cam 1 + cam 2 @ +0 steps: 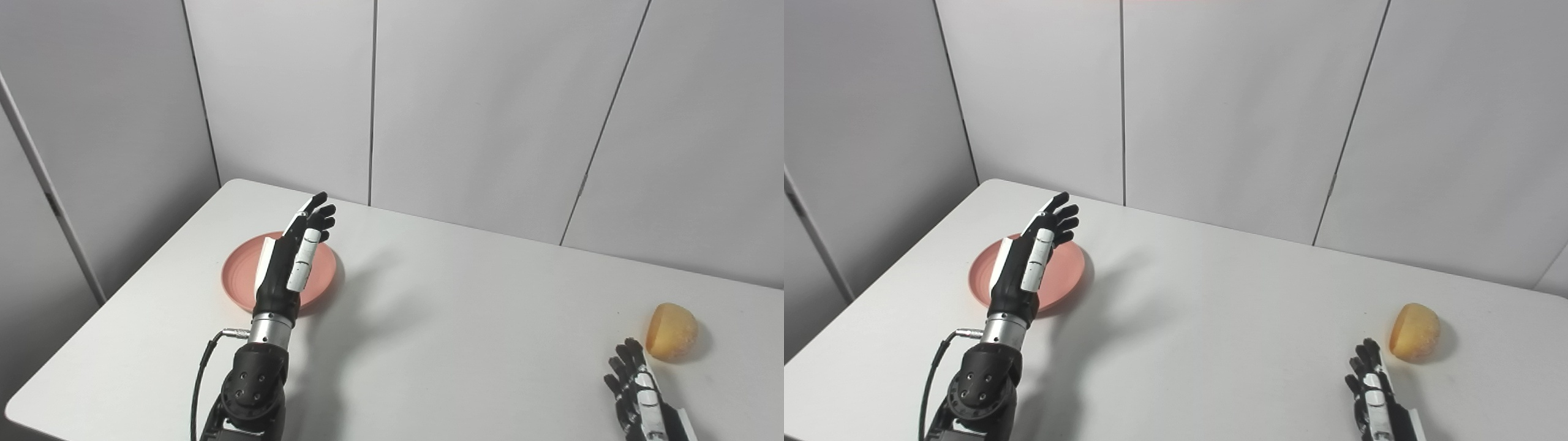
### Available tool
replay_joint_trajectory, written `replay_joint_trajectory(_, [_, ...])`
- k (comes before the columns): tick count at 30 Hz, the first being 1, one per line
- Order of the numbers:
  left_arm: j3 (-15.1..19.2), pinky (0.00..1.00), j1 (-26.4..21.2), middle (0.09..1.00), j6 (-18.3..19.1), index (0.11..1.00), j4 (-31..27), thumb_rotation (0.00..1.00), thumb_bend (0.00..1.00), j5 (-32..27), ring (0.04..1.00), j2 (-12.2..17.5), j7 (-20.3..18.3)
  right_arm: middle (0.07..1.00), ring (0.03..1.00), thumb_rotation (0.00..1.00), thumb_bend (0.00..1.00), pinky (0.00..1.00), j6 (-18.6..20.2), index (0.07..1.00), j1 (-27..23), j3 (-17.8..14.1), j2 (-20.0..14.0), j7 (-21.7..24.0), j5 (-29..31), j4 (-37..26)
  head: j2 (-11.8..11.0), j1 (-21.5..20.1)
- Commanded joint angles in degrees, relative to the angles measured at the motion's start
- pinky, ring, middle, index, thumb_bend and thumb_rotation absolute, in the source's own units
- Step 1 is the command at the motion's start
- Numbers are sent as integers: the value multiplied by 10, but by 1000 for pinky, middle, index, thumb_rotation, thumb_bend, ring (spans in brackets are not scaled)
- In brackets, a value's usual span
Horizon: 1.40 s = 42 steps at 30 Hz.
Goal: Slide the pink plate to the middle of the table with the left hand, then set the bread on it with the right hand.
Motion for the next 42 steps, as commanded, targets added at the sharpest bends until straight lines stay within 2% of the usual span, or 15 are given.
replay_joint_trajectory(1, [8,865,-32,876,-37,874,7,1000,779,7,867,13,18,1000,1000,966,428,1000,-21,1000,-1,-3,-7,5,1,-15,1,1])
replay_joint_trajectory(9, [31,877,-51,882,-65,877,59,1000,810,18,877,35,53,1000,1000,977,408,1000,-22,1000,1,-2,-7,3,1,-23,-1,14])
replay_joint_trajectory(15, [47,823,-60,855,-86,865,79,1000,765,12,839,44,69,1000,1000,975,402,1000,-30,1000,-4,-3,-7,7,5,-14,-8,18])
replay_joint_trajectory(19, [68,822,-65,847,-87,852,92,1000,790,4,838,54,82,1000,1000,980,402,1000,-28,1000,-3,-3,-8,8,6,-19,-8,19])
replay_joint_trajectory(28, [85,833,-79,852,-89,856,142,1000,790,-12,845,94,75,1000,1000,972,391,1000,-25,1000,3,-3,-8,10,10,-30,-6,27])
replay_joint_trajectory(37, [83,833,-90,856,-85,852,184,1000,774,-17,848,119,74,1000,1000,960,376,1000,-23,1000,6,0,-6,9,6,-37,-8,29])
replay_joint_trajectory(42, [80,841,-93,858,-80,855,204,1000,757,-18,853,128,71,1000,1000,997,367,1000,-24,1000,8,3,-8,10,-1,-42,-9,32])
